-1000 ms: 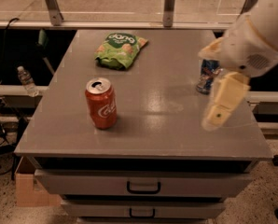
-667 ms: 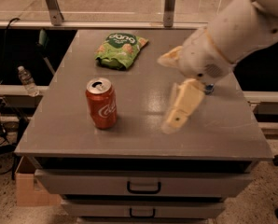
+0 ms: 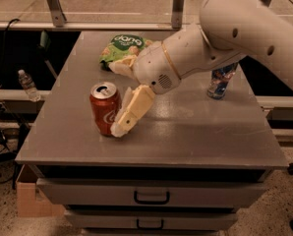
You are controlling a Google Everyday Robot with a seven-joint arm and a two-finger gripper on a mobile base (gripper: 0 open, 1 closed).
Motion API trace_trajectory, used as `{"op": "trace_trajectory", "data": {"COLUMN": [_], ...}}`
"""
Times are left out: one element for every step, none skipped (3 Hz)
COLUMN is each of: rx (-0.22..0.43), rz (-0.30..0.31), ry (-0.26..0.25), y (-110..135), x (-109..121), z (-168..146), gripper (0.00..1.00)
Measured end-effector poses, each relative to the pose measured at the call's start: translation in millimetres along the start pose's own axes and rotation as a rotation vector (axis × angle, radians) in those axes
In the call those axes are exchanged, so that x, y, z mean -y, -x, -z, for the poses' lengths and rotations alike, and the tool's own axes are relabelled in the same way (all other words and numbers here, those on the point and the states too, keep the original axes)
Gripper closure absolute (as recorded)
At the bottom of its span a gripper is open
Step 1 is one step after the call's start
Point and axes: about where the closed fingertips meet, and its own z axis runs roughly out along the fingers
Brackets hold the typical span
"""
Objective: Pick coke can
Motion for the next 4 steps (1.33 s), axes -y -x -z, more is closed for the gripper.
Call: {"op": "trace_trajectory", "data": {"rx": [0.138,0.231,0.287,0.325], "rz": [-0.03,-0.06,-0.074,-0.077], "ry": [0.045,0.051,0.049,0.038], "y": [9,5,-6,-8], "x": [8,15,19,24], "z": [-29,-41,-42,-32], "gripper": [0.0,0.15,0.39,0.62]}}
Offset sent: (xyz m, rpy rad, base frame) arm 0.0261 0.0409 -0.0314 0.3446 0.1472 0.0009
